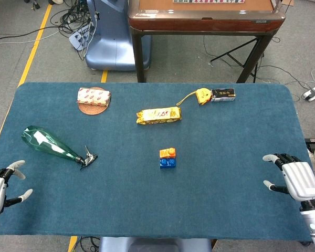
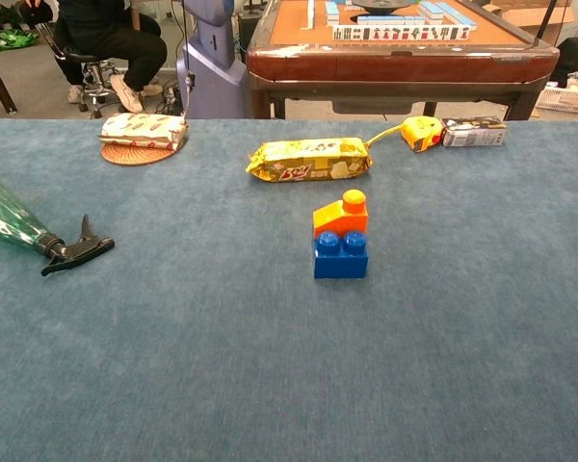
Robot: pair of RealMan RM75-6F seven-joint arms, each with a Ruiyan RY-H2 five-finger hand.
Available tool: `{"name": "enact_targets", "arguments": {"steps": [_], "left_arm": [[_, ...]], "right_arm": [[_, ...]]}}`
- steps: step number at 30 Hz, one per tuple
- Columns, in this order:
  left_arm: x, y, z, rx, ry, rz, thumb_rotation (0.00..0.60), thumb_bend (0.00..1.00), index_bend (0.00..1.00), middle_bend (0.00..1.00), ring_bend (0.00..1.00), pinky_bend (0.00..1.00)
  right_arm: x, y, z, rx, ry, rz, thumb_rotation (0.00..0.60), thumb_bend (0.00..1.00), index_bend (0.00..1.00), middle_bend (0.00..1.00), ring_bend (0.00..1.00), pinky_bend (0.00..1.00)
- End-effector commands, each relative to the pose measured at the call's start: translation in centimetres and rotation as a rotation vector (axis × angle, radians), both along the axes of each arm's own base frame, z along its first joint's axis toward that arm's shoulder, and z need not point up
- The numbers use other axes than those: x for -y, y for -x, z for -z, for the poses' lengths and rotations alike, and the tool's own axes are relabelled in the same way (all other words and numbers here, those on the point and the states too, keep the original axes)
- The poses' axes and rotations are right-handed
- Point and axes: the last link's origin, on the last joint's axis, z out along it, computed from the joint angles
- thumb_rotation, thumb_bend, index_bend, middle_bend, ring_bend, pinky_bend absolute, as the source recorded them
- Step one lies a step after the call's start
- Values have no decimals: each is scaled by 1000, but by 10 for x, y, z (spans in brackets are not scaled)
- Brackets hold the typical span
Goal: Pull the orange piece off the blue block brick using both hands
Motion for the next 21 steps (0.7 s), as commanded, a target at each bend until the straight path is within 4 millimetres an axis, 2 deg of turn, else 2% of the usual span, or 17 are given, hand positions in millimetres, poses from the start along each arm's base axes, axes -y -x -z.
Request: {"name": "enact_targets", "arguments": {"steps": [1, 5, 8, 9, 13, 16, 18, 21], "left_arm": [[1, -1, 1, -6, 2, 6, 600, 36, 290, 485, 376, 558], [2, 0, 0, -7, 5, 1, 600, 36, 290, 485, 376, 558], [3, 0, 1, -11, 16, 0, 600, 36, 290, 488, 376, 558], [4, 0, 2, -17, 20, 1, 600, 36, 290, 490, 376, 558], [3, 1, 3, -27, 20, 8, 600, 36, 290, 508, 383, 559], [3, 2, 3, -24, 18, 11, 600, 36, 290, 511, 385, 568], [3, 2, 3, -28, 20, 15, 600, 36, 290, 513, 386, 576], [3, 4, 1, -32, 19, 19, 600, 36, 290, 515, 388, 584]], "right_arm": [[2, -1, 3, 12, -4, 2, 600, 50, 348, 384, 326, 410], [11, -6, 13, 54, -32, -12, 600, 38, 355, 390, 325, 410], [23, -15, 27, 86, -39, -48, 600, 2, 385, 457, 377, 437], [29, -20, 34, 98, -46, -63, 600, 0, 397, 495, 417, 478], [51, -43, 54, 161, -103, -102, 600, 0, 413, 706, 694, 810], [71, -62, 68, 208, -151, -127, 600, 0, 414, 908, 906, 959], [83, -77, 77, 227, -178, -141, 600, 0, 415, 992, 990, 999], [100, -99, 88, 240, -216, -153, 600, 0, 415, 1000, 1000, 1000]]}}
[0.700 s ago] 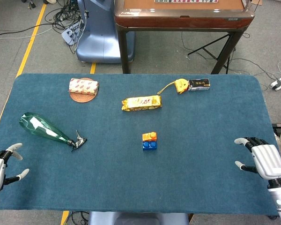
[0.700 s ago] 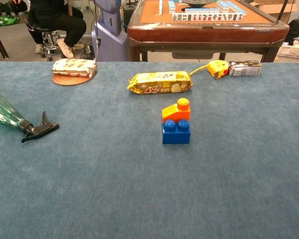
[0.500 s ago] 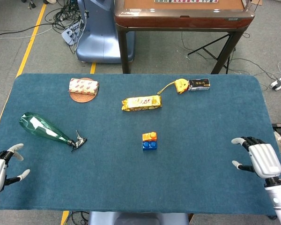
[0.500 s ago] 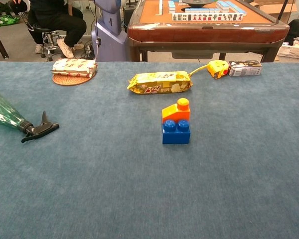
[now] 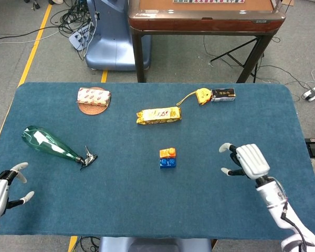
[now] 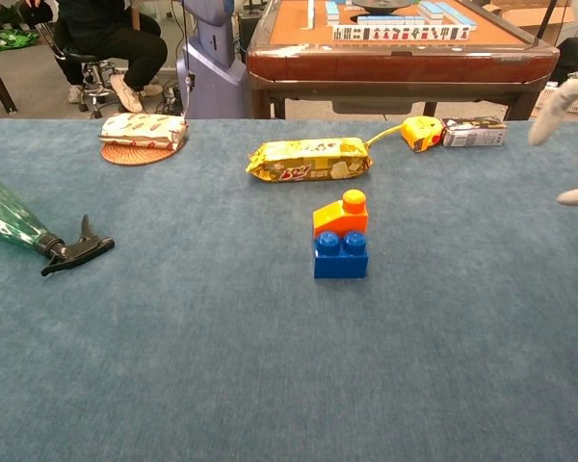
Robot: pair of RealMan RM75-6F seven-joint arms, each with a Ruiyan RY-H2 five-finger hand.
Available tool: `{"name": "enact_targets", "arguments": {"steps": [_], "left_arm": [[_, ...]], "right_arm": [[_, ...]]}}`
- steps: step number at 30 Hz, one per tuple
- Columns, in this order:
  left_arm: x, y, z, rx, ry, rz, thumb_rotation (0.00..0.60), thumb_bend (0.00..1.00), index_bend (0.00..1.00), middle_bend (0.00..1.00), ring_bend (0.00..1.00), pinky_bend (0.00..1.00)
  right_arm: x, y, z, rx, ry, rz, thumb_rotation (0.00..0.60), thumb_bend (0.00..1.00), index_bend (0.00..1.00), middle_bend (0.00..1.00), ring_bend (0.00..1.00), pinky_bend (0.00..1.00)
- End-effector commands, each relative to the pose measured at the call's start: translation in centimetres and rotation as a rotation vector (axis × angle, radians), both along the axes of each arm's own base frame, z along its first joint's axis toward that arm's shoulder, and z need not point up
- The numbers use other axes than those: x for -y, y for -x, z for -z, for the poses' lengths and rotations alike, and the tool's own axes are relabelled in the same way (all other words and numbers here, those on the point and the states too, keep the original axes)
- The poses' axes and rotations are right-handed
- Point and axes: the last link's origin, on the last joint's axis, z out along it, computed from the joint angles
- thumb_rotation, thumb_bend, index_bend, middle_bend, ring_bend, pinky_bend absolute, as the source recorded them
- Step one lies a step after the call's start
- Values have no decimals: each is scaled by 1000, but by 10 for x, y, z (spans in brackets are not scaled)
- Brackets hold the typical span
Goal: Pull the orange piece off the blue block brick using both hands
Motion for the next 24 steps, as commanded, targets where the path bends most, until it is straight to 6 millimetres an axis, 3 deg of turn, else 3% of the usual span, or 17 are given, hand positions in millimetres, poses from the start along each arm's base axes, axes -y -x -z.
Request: {"name": "enact_targets", "arguments": {"steps": [1, 12, 24], "left_arm": [[-1, 1, -1, 2, -2, 1, 600, 36, 290, 515, 389, 586], [-4, 6, 6, 14, 5, 21, 600, 36, 298, 532, 402, 600], [-3, 12, 11, 20, 8, 12, 600, 36, 303, 532, 398, 608]], "right_arm": [[23, -33, 17, 38, -50, -16, 600, 0, 415, 1000, 1000, 1000], [67, -105, 58, -12, -240, 24, 600, 0, 414, 1000, 1000, 1000], [99, -140, 95, -78, -320, 69, 600, 0, 414, 1000, 1000, 1000]]}}
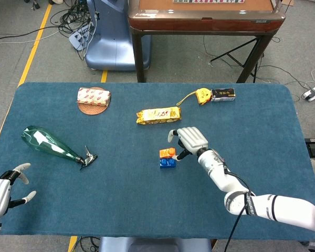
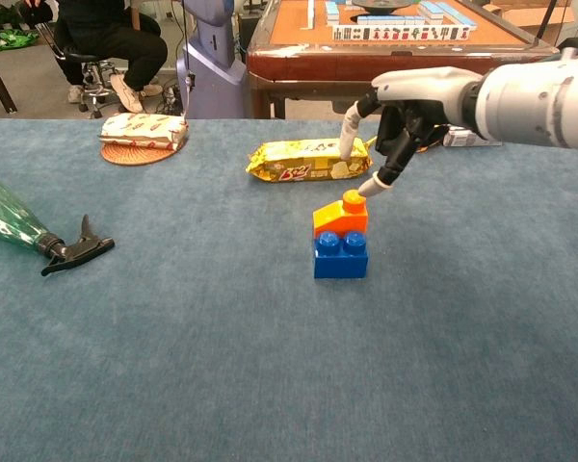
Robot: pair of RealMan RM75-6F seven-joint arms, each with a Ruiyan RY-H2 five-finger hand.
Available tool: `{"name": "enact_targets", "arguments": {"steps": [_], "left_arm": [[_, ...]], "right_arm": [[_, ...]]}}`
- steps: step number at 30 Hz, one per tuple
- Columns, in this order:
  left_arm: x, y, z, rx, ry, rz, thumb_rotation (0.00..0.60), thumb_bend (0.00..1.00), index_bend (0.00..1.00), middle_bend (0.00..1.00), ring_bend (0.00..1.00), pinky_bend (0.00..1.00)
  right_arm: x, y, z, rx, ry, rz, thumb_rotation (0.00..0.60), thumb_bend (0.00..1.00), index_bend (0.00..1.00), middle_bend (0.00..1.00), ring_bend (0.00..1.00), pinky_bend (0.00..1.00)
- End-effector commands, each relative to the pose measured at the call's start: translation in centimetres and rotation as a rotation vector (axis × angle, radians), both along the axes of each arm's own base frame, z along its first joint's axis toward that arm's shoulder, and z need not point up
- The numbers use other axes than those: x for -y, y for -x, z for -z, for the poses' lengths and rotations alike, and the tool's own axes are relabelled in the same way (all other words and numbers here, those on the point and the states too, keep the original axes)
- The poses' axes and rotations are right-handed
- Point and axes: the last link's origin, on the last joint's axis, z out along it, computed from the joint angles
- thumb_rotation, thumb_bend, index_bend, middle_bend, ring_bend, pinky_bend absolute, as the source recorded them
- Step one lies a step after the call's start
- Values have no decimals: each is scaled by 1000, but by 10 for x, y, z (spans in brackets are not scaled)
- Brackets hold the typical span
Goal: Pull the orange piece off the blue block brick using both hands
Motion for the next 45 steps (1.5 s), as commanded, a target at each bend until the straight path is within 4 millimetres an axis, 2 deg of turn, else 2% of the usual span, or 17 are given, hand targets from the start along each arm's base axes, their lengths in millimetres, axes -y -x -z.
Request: {"name": "enact_targets", "arguments": {"steps": [1, 14, 27, 33, 37, 42, 45], "left_arm": [[0, 1, 1, 1, 1, -1, 600, 36, 303, 532, 398, 609], [3, 9, 5, 13, 4, -16, 600, 36, 304, 532, 397, 609], [5, 13, 8, 20, 7, -33, 600, 36, 304, 532, 397, 609], [5, 15, 9, 20, 12, -42, 600, 36, 304, 532, 397, 609], [5, 15, 10, 20, 14, -45, 600, 36, 304, 532, 397, 609], [5, 16, 11, 22, 16, -45, 600, 36, 304, 532, 397, 609], [4, 15, 11, 28, 17, -43, 600, 36, 304, 532, 398, 609]], "right_arm": [[6, -7, 13, -32, -21, 6, 600, 0, 414, 1000, 1000, 1000], [12, -6, 29, -129, -26, 53, 600, 21, 414, 1000, 1000, 1000], [15, -6, 40, -156, -38, 70, 600, 135, 414, 1000, 1000, 1000], [16, -6, 45, -169, -53, 70, 600, 175, 468, 1000, 1000, 1000], [16, -7, 48, -168, -58, 73, 600, 272, 515, 1000, 1000, 1000], [17, -8, 49, -173, -64, 73, 600, 470, 572, 1000, 1000, 1000], [16, -9, 47, -158, -70, 74, 600, 531, 606, 1000, 1000, 1000]]}}
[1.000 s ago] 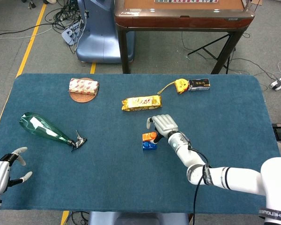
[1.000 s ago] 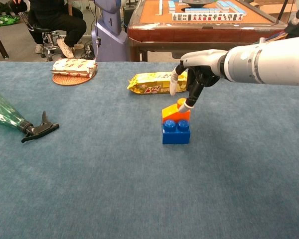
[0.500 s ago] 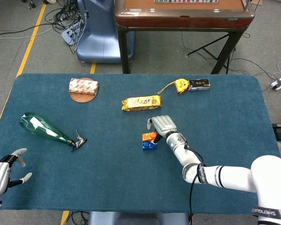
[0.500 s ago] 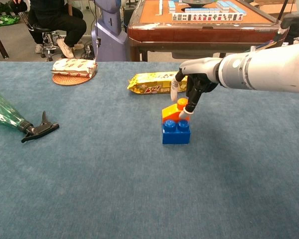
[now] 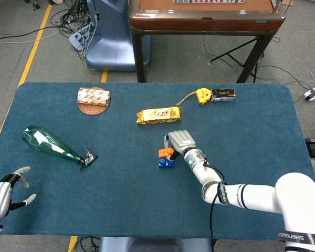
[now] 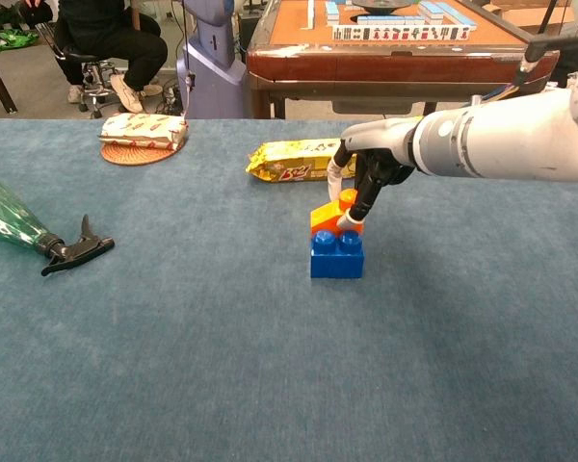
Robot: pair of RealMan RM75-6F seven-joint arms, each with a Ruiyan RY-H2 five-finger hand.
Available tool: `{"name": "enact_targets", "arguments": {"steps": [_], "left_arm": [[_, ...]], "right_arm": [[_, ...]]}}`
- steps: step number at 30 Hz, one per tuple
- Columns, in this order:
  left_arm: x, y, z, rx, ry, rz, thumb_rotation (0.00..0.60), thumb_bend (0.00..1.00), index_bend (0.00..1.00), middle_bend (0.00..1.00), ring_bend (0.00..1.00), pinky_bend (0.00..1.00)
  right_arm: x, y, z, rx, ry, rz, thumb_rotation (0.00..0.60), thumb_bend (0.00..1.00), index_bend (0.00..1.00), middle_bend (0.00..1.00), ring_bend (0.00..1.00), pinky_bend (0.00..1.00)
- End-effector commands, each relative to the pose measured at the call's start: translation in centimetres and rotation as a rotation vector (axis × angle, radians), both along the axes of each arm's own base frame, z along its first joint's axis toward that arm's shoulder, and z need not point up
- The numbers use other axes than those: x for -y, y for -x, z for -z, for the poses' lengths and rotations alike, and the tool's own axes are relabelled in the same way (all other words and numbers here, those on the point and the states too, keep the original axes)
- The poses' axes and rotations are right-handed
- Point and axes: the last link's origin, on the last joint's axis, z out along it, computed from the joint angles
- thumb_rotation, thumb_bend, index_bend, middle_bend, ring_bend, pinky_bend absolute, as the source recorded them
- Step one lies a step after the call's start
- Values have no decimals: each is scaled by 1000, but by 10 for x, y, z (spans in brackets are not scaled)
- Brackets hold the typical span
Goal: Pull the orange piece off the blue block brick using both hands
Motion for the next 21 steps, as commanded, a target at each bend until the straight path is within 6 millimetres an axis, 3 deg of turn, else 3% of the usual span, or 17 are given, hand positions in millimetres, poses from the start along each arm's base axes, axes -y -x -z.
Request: {"name": "enact_targets", "arguments": {"steps": [1, 11, 16, 21], "left_arm": [[-1, -1, 0, 9, -1, 4, 600, 36, 304, 532, 398, 610], [-27, -24, -3, 104, -7, 71, 600, 36, 319, 633, 470, 647], [-52, -58, 1, 182, 22, 155, 600, 36, 346, 740, 553, 746], [-78, -105, 10, 274, 84, 238, 600, 36, 346, 884, 655, 894]], "right_arm": [[0, -1, -4, 23, -2, 2, 600, 540, 613, 1000, 1000, 1000], [-7, -11, -56, 171, 49, -46, 600, 558, 661, 1000, 1000, 1000], [-10, -14, -88, 211, 109, -74, 600, 579, 666, 1000, 1000, 1000], [-12, -19, -120, 234, 168, -93, 600, 583, 666, 1000, 1000, 1000]]}}
